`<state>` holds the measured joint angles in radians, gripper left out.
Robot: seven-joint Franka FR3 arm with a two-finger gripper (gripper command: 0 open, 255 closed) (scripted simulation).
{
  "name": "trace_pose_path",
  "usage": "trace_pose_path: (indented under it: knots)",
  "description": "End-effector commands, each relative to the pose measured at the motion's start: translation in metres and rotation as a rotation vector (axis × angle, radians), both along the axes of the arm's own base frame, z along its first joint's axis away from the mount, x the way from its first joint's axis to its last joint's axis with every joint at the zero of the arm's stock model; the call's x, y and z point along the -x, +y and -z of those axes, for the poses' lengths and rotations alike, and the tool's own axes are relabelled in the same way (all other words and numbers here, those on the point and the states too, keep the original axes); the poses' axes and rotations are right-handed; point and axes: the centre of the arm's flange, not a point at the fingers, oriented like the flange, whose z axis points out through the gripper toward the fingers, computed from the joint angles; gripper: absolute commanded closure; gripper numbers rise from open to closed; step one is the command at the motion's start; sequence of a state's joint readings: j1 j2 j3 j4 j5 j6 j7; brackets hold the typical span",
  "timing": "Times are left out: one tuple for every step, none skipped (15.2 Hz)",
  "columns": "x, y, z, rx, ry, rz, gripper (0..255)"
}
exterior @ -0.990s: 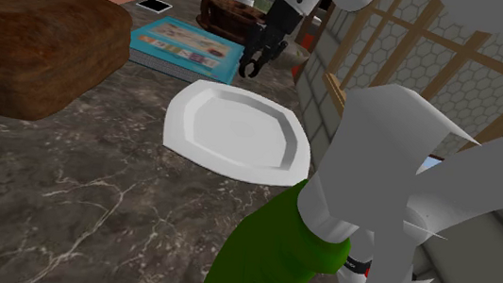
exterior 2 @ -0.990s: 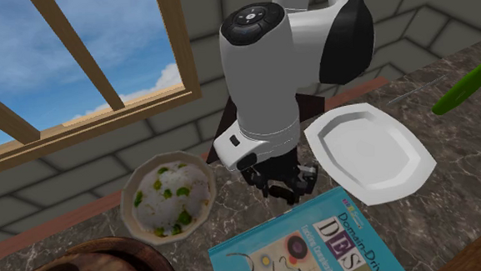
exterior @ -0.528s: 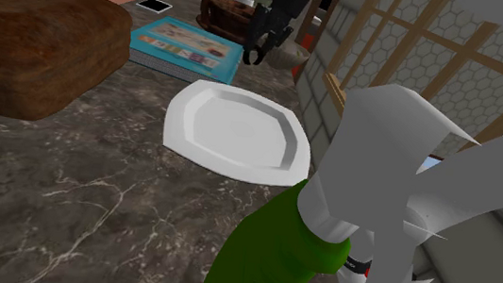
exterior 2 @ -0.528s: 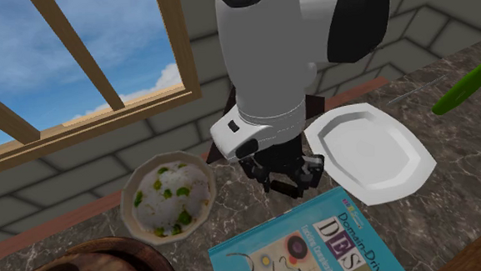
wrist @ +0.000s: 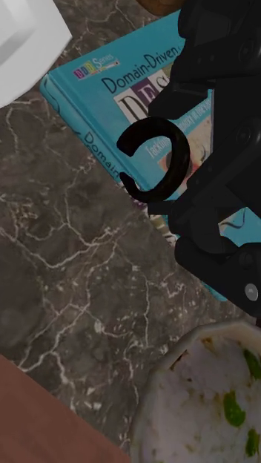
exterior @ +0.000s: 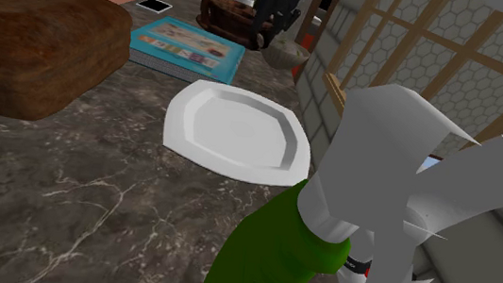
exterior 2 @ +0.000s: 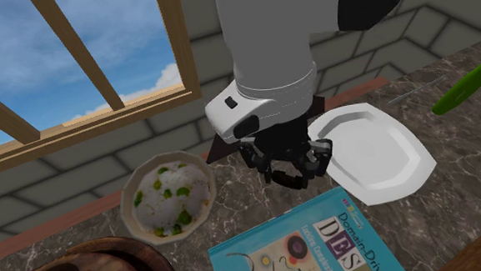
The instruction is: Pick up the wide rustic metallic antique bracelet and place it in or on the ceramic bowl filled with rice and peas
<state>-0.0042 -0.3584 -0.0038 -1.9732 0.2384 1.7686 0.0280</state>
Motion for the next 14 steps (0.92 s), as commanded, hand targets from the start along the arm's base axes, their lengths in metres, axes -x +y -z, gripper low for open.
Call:
trace_pose_path:
  knots:
    - [0.000,0.001,-0.011,0.000,0.000,0.000,255]
    - [0.000,0.001,-0.016,0.000,0.000,0.000,255]
    - [0.000,0.001,-0.021,0.000,0.000,0.000,255]
    - [0.000,0.001,-0.027,0.000,0.000,0.000,255]
    - [0.000,0.001,-0.032,0.000,0.000,0.000,255]
    - [0.000,0.001,-0.037,0.000,0.000,0.000,255]
    - [0.000,0.001,-0.043,0.000,0.000,0.000,255]
    - [0.000,0.001,-0.048,0.000,0.000,0.000,255]
    - [0.000,0.001,-0.053,0.000,0.000,0.000,255]
    - [0.000,0.001,-0.058,0.000,0.000,0.000,255]
    - [0.000,0.001,-0.064,0.000,0.000,0.000,255]
    - [0.000,0.001,-0.069,0.000,0.000,0.000,255]
    - [0.000,0.001,-0.074,0.000,0.000,0.000,255]
    - [0.000,0.001,-0.079,0.000,0.000,0.000,255]
